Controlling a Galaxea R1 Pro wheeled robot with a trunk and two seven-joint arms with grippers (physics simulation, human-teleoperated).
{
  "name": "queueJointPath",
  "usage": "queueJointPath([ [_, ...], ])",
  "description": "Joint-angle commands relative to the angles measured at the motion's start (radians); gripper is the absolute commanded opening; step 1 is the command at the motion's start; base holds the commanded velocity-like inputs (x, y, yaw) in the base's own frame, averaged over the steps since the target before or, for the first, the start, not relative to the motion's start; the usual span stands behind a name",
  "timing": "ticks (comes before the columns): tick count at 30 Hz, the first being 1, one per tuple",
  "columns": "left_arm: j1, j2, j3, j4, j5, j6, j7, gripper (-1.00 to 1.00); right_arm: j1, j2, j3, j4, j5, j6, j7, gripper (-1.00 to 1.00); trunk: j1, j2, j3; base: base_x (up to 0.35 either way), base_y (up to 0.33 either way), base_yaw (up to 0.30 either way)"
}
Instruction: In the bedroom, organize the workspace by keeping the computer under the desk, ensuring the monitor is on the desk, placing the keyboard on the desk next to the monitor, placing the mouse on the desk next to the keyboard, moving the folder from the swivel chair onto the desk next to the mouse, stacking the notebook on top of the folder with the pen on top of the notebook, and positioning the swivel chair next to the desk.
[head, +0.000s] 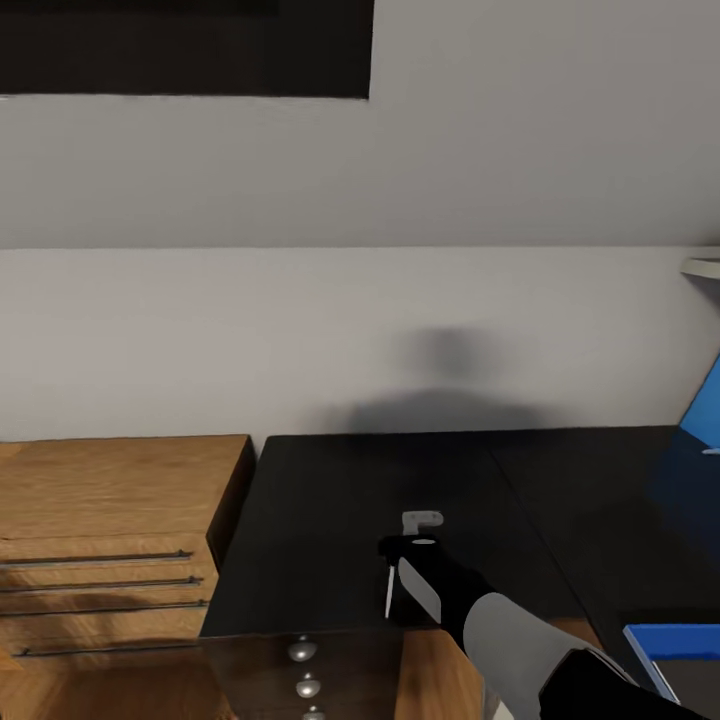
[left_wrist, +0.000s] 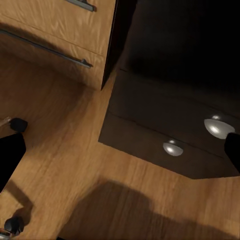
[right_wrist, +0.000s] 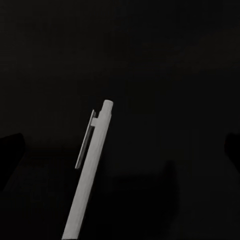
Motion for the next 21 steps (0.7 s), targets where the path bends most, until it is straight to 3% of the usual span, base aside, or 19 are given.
queueJointPath([
  [1, 0.0, 0.0, 0.0, -0.001, 0.01, -0.003, 0.001, 1.0, -0.001, 0.0, 0.006, -0.001, -0.004, 0.005, -0.006, 1.0, 0.004, -0.008, -0.004, 0.0, 0.0, 0.25],
  [21, 0.0, 0.0, 0.0, -0.001, 0.01, -0.003, 0.001, 1.0, -0.001, 0.0, 0.009, 0.006, 0.0, 0.009, -0.024, 1.0, 0.081, -0.148, -0.067, 0.0, 0.0, 0.026],
])
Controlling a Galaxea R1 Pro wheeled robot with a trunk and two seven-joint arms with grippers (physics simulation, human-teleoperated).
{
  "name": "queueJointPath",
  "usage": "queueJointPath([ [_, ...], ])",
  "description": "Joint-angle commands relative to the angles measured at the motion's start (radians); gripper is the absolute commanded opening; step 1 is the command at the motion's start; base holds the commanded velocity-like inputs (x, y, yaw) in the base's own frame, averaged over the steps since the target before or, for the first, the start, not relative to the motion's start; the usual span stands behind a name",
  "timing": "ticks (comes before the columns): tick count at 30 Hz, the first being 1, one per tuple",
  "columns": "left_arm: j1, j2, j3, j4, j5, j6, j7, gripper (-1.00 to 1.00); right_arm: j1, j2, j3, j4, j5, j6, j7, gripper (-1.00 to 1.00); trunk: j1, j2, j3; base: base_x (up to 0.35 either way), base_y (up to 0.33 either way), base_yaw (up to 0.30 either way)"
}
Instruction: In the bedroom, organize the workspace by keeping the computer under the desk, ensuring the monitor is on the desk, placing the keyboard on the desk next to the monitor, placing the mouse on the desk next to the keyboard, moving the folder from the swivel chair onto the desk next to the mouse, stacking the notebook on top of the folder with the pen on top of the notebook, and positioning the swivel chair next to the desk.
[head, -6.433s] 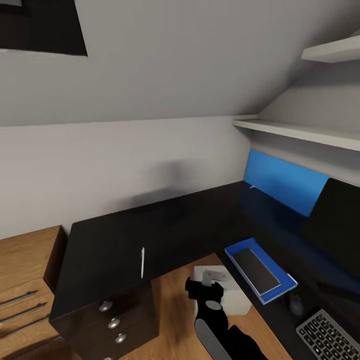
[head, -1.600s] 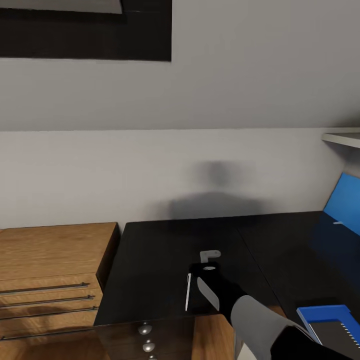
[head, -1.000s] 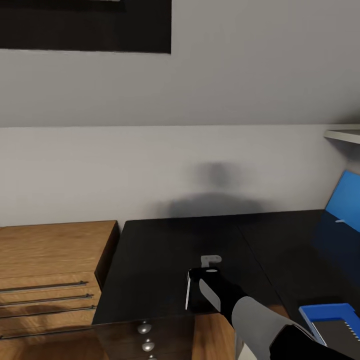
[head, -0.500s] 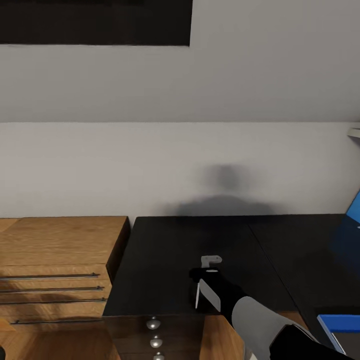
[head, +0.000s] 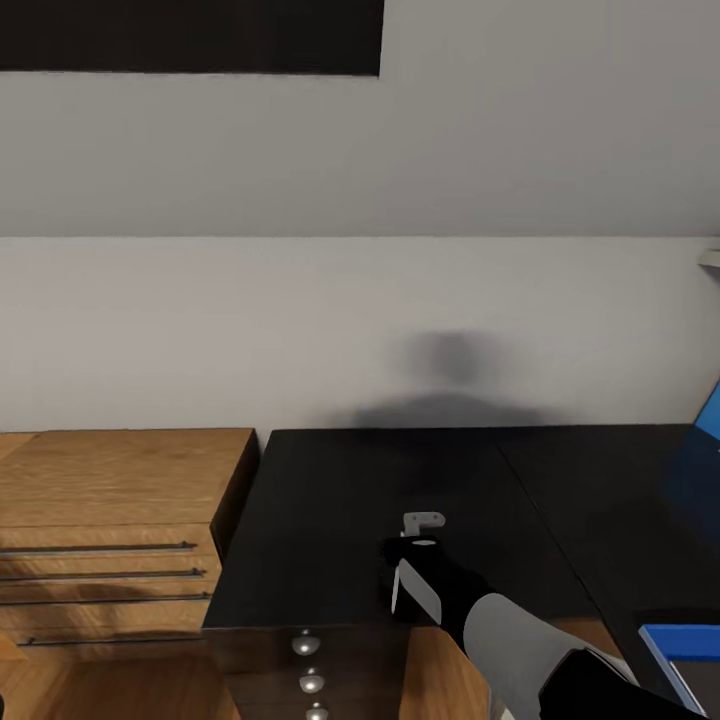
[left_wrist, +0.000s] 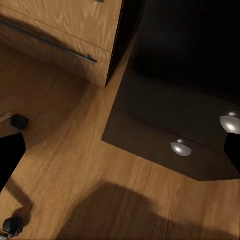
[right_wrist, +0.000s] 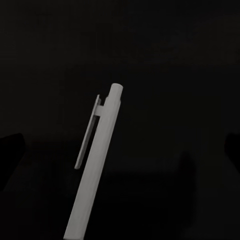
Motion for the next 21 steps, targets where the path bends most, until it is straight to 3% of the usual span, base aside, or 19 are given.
queueJointPath([
  [1, 0.0, 0.0, 0.0, -0.001, 0.01, -0.003, 0.002, 1.0, -0.001, 0.0, 0.007, 0.001, -0.004, 0.005, -0.01, 1.0, 0.004, -0.008, -0.004, 0.0, 0.0, 0.0],
  [12, 0.0, 0.0, 0.001, -0.001, 0.01, -0.003, 0.002, 1.0, -0.001, 0.0, 0.008, 0.004, -0.003, 0.005, -0.017, 1.0, 0.046, -0.085, -0.039, 0.0, 0.0, 0.0],
  [21, 0.0, 0.0, 0.001, -0.001, 0.01, -0.003, 0.002, 1.0, -0.001, 0.0, 0.008, 0.005, -0.003, 0.005, -0.016, 1.0, 0.046, -0.085, -0.039, 0.0, 0.0, 0.0],
])
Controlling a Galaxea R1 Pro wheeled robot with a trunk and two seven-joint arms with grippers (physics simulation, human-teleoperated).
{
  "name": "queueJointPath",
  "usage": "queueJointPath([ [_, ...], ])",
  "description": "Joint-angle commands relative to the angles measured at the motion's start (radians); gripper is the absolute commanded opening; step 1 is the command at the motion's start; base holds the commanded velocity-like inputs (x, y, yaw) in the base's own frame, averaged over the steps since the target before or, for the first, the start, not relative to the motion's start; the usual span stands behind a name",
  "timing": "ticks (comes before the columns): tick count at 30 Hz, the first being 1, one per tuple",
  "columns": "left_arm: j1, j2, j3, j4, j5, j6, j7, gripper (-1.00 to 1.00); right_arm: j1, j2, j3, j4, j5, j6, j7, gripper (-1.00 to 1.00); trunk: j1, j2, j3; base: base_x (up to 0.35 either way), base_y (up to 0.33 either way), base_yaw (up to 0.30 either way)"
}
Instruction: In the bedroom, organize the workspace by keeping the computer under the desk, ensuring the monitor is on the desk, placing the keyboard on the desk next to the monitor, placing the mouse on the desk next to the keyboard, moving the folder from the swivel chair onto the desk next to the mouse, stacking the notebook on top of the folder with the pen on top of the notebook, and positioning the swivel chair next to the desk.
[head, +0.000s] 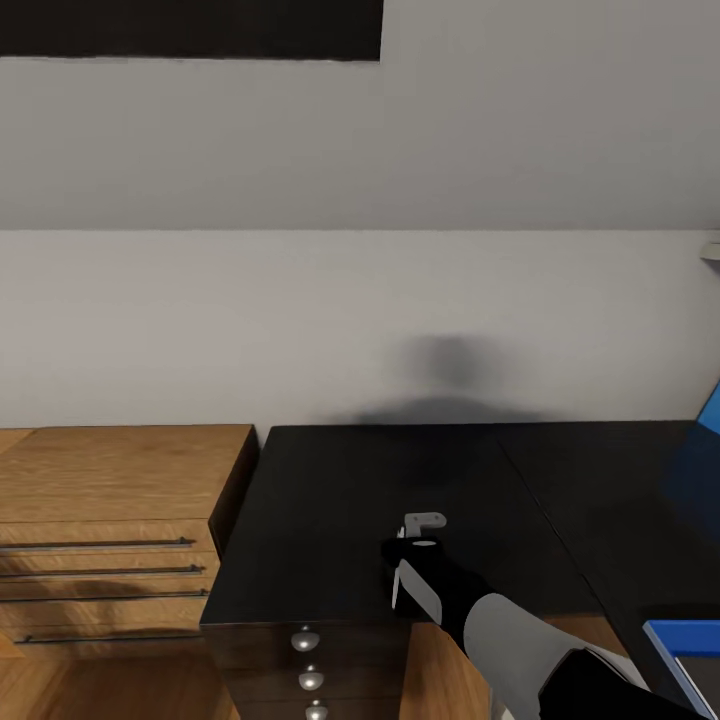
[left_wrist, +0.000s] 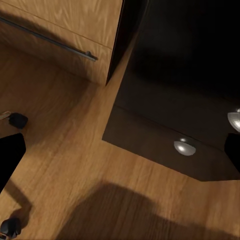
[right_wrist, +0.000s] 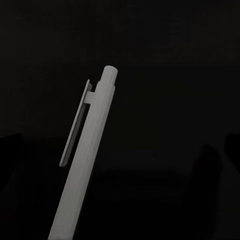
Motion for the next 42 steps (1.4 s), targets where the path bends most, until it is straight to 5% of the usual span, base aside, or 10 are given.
queueJointPath([
  [1, 0.0, 0.0, 0.0, -0.001, 0.01, -0.003, 0.001, 1.0, -0.001, 0.0, 0.007, -0.001, -0.004, 0.005, -0.007, 1.0, 0.0, -0.001, -0.001, 0.0, 0.0, 0.0],
  [18, 0.0, 0.0, 0.0, -0.001, 0.011, -0.003, 0.001, 1.0, -0.001, 0.0, 0.008, -0.001, -0.004, 0.006, -0.008, 1.0, 0.0, -0.001, -0.001, 0.0, 0.0, 0.0],
  [19, 0.0, 0.0, 0.0, -0.001, 0.011, -0.003, 0.001, 1.0, -0.001, 0.0, 0.008, -0.001, -0.004, 0.006, -0.008, -1.0, 0.0, -0.001, -0.001, 0.0, 0.0, 0.0],
  [42, 0.0, 0.0, 0.001, -0.001, 0.011, -0.003, 0.001, 1.0, -0.001, 0.0, 0.008, -0.001, -0.004, 0.008, -0.007, -1.0, 0.0, -0.001, -0.001, 0.0, 0.0, 0.0],
])
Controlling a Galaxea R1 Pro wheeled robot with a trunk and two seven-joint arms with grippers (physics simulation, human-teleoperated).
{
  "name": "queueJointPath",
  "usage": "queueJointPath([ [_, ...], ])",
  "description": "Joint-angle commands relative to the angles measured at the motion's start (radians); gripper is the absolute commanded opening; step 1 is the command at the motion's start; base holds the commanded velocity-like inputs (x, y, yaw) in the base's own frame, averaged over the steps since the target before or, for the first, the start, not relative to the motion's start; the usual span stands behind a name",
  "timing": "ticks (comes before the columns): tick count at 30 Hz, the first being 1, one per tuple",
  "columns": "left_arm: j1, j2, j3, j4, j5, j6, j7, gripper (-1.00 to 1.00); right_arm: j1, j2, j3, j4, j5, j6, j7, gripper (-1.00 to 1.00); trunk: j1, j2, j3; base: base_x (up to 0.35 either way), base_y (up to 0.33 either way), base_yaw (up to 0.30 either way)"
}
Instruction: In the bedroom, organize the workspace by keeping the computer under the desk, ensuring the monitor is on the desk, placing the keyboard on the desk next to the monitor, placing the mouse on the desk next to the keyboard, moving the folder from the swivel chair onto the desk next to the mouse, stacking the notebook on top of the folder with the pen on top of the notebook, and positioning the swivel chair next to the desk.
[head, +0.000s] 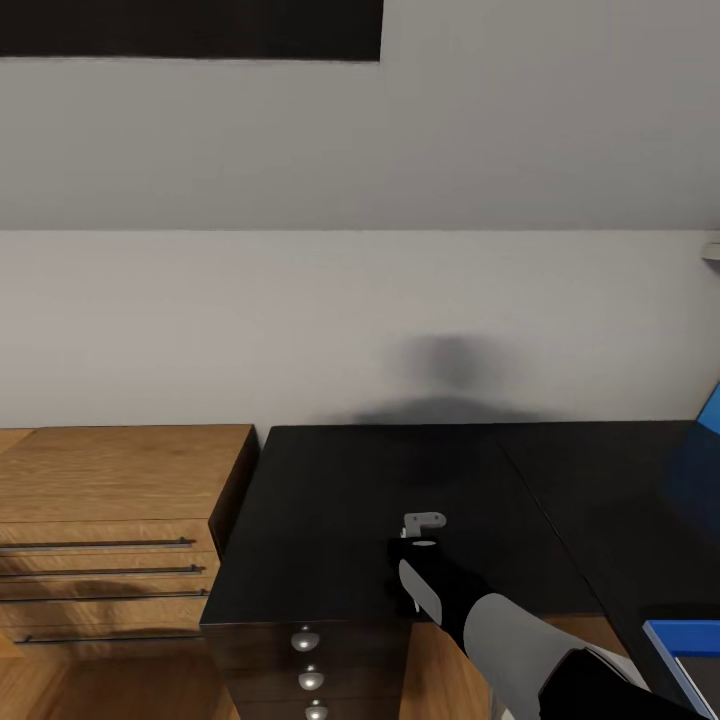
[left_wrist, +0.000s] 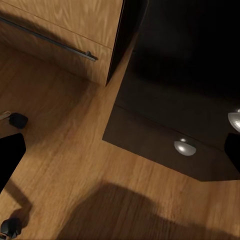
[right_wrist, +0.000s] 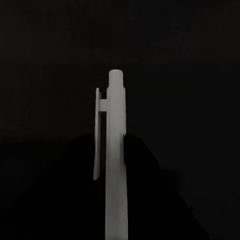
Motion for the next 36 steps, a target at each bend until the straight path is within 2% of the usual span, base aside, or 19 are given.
queueJointPath([
  [1, 0.0, 0.0, 0.0, 0.0, 0.01, -0.003, 0.002, 1.0, -0.001, 0.0, 0.006, 0.0, -0.012, 0.004, -0.007, -1.0, 0.0, -0.001, -0.001, 0.0, 0.0, 0.0],
  [9, 0.0, 0.0, 0.0, 0.001, 0.01, -0.003, 0.002, 1.0, -0.001, 0.0, 0.006, 0.0, -0.012, 0.004, -0.007, -1.0, 0.0, -0.001, -0.001, 0.0, 0.0, 0.0],
  [26, 0.0, -0.001, 0.0, 0.014, 0.007, -0.004, 0.002, 1.0, -0.001, 0.0, 0.004, -0.019, -0.014, 0.004, -0.01, -1.0, -0.065, 0.118, 0.052, 0.0, 0.0, 0.0],
  [30, 0.0, -0.001, 0.0, 0.02, 0.007, -0.003, 0.005, 1.0, 0.0, 0.0, 0.003, -0.114, -0.015, 0.08, -0.092, -1.0, -0.08, 0.146, 0.065, 0.0, 0.0, 0.0],
  [32, 0.0, -0.001, -0.001, 0.025, 0.007, -0.003, 0.005, 1.0, 0.003, 0.0, 0.001, -0.2, -0.016, 0.141, -0.16, -1.0, -0.088, 0.16, 0.071, -0.073, 0.0, 0.0],
  [33, 0.0, -0.001, -0.001, 0.027, 0.007, -0.003, 0.006, 1.0, 0.008, 0.0, -0.001, -0.275, -0.016, 0.175, -0.199, -1.0, -0.092, 0.167, 0.074, -0.184, 0.0, 0.0],
  [36, 0.0, -0.001, -0.001, 0.029, 0.007, -0.003, 0.006, 1.0, 0.037, 0.0, -0.002, -0.4, -0.017, 0.214, -0.24, -1.0, -0.103, 0.188, 0.084, -0.238, 0.0, 0.0],
])
